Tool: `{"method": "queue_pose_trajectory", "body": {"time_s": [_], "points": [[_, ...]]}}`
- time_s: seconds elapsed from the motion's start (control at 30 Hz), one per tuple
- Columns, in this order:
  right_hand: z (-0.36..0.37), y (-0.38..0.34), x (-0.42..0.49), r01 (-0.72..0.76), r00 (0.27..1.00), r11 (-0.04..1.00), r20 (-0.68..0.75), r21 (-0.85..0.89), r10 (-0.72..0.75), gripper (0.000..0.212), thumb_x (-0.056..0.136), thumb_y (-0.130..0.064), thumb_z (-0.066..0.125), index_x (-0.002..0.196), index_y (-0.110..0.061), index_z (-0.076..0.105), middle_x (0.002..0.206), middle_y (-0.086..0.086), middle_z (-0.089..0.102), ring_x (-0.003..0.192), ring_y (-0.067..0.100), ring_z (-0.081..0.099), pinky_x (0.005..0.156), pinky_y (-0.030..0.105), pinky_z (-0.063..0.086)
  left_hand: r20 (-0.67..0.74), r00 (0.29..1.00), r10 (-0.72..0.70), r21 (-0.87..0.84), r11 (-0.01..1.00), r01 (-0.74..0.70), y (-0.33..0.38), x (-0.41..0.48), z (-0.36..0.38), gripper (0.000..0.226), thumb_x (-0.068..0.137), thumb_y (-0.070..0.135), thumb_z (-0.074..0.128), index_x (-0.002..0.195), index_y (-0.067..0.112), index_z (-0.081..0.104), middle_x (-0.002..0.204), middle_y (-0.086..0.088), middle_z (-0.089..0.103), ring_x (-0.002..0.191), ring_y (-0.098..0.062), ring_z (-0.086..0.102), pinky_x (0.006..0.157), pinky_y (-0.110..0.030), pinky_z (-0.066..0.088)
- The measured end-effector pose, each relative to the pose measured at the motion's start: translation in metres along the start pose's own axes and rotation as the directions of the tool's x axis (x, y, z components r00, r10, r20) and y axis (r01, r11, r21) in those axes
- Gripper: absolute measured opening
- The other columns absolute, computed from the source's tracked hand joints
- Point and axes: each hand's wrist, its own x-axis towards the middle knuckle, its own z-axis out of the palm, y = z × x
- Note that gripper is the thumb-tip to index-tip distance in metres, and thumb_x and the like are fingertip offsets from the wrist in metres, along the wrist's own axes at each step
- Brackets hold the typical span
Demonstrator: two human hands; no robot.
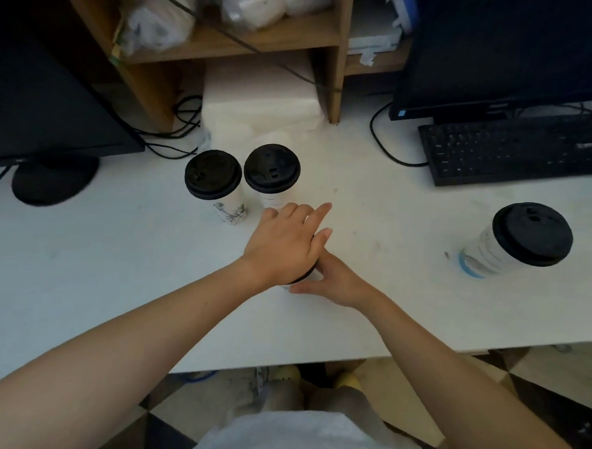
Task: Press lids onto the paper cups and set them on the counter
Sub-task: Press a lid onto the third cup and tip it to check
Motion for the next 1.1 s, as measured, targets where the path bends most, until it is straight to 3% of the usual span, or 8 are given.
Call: {"method": "queue_pose_trajectory", "body": {"time_s": [0.27,0.33,0.5,0.57,0.7,0.8,0.97,1.1], "points": [[-0.015,0.009,0.016,0.025,0.994,0.992,0.109,-0.125,-0.012,0.074,0.076,-0.033,0.076,0.139,-0.021,0.039,0.136,-0.007,0.052,0.126,0.003,0.045,0.102,0.020,0.038,0.022,1.000,-0.019,0.034,0.999,0.019,0.001,0.000,-0.003,0.073,0.085,0.049,-0.003,0.147,0.021,0.025,0.132,-0.003,0.052,0.120,-0.024,0.047,0.091,-0.040,0.036],[-0.010,0.010,0.014,0.020,0.999,0.995,0.049,-0.097,-0.015,0.074,0.076,-0.031,0.077,0.138,-0.023,0.038,0.133,-0.008,0.055,0.124,0.007,0.048,0.100,0.020,0.041,0.040,0.999,0.001,0.033,0.999,-0.002,-0.001,0.002,-0.005,0.076,0.084,0.052,-0.005,0.147,0.023,0.024,0.134,-0.001,0.050,0.122,-0.022,0.045,0.091,-0.038,0.035],[0.013,0.006,0.003,0.101,0.981,0.995,-0.168,0.012,-0.098,0.072,0.076,-0.020,0.077,0.137,-0.017,0.038,0.120,-0.015,0.053,0.110,0.001,0.051,0.081,-0.002,0.036,0.189,0.973,0.130,-0.061,0.991,-0.120,-0.010,0.007,-0.020,0.066,0.090,0.058,0.005,0.146,0.030,0.026,0.143,0.007,0.042,0.134,-0.014,0.030,0.104,-0.036,0.026],[0.026,0.005,0.000,0.125,0.963,0.990,-0.247,0.066,-0.105,0.076,0.075,-0.021,0.079,0.137,-0.019,0.036,0.120,-0.018,0.051,0.107,-0.007,0.049,0.085,-0.002,0.035,0.213,0.976,0.050,-0.118,0.993,-0.025,-0.009,0.006,-0.021,0.055,0.097,0.051,0.016,0.145,0.028,0.029,0.146,0.005,0.039,0.138,-0.015,0.026,0.111,-0.041,0.020],[0.056,0.014,-0.002,0.122,0.910,0.992,-0.402,0.036,-0.097,0.078,0.071,-0.029,0.081,0.135,-0.020,0.036,0.126,-0.009,0.046,0.115,0.004,0.045,0.090,0.008,0.035,0.073,0.987,-0.142,-0.114,0.982,0.150,-0.005,0.000,-0.012,0.051,0.100,0.043,0.020,0.139,0.020,0.040,0.140,-0.003,0.048,0.133,-0.021,0.036,0.107,-0.042,0.026],[0.048,0.016,-0.002,0.102,0.936,0.995,-0.340,0.018,-0.090,0.079,0.072,-0.023,0.081,0.135,-0.014,0.033,0.126,-0.006,0.040,0.117,0.009,0.041,0.094,0.013,0.035,0.063,0.995,-0.076,-0.136,0.987,0.084,-0.007,-0.001,-0.011,0.047,0.100,0.040,0.022,0.139,0.021,0.041,0.137,0.000,0.051,0.132,-0.018,0.037,0.101,-0.038,0.031],[0.006,0.014,0.001,0.080,0.997,0.996,-0.004,-0.050,-0.080,0.080,0.079,-0.017,0.075,0.144,-0.016,0.027,0.142,-0.001,0.041,0.125,0.007,0.038,0.103,0.024,0.033,0.089,0.995,0.048,-0.188,0.982,-0.030,-0.011,0.002,-0.015,0.047,0.099,0.043,0.024,0.138,0.024,0.043,0.134,0.003,0.052,0.131,-0.014,0.037,0.097,-0.034,0.033],[0.018,0.014,0.007,0.067,0.983,0.997,-0.175,0.031,-0.060,0.070,0.074,-0.016,0.079,0.132,-0.014,0.041,0.129,0.001,0.053,0.116,0.016,0.051,0.092,0.023,0.041,0.046,0.999,0.010,-0.196,0.981,-0.001,-0.013,0.007,-0.016,0.052,0.097,0.045,0.022,0.133,0.020,0.049,0.132,0.000,0.054,0.128,-0.018,0.040,0.103,-0.038,0.032]]}}
